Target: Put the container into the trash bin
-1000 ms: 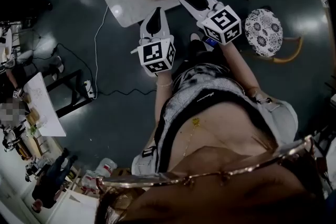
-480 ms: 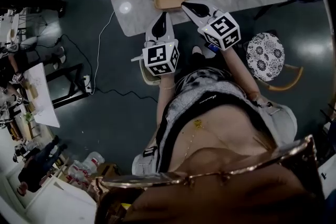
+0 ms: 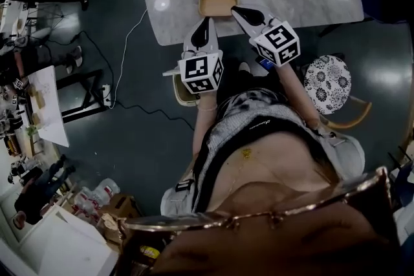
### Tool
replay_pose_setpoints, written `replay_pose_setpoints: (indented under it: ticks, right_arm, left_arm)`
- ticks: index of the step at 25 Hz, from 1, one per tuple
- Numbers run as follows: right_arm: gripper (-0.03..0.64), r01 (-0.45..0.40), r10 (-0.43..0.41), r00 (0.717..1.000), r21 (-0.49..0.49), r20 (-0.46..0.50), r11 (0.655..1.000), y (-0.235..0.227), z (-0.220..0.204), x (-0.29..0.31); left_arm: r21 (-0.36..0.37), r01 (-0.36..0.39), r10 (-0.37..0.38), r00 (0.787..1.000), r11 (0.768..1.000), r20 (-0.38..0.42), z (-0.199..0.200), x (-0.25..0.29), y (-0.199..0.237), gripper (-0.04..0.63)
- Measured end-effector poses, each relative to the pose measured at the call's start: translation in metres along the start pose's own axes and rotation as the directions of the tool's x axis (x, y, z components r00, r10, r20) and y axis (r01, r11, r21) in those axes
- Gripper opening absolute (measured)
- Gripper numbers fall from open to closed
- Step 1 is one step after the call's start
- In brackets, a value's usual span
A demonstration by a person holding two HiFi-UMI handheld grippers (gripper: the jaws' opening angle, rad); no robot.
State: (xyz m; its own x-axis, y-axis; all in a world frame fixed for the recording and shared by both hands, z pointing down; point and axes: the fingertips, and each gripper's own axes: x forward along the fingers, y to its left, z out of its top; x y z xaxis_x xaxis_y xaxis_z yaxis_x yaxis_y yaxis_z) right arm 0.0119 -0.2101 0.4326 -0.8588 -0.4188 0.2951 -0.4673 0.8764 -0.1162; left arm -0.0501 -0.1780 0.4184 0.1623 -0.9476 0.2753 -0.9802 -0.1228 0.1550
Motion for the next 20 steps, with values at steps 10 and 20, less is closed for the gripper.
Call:
replay_pose_setpoints:
  ticks: [10,20]
  right_arm:
    - [0.021,0.165,-0.166,0.986,0.051,0.0,0.985,-0.044,0.006,0.02]
    - [0.021,0.26,-0.257,0.965,0.057,-0.053,0.964,-0.059,0.005,0.063]
  left_arm:
    - [0.026,0.097,-0.097,0.995,0.995,-0.009,0.019,0.052,0.037,0.002]
    - [0.014,0.184,-0.184,0.982,0.983,-0.047,0.018,0.088,0.082,0.002]
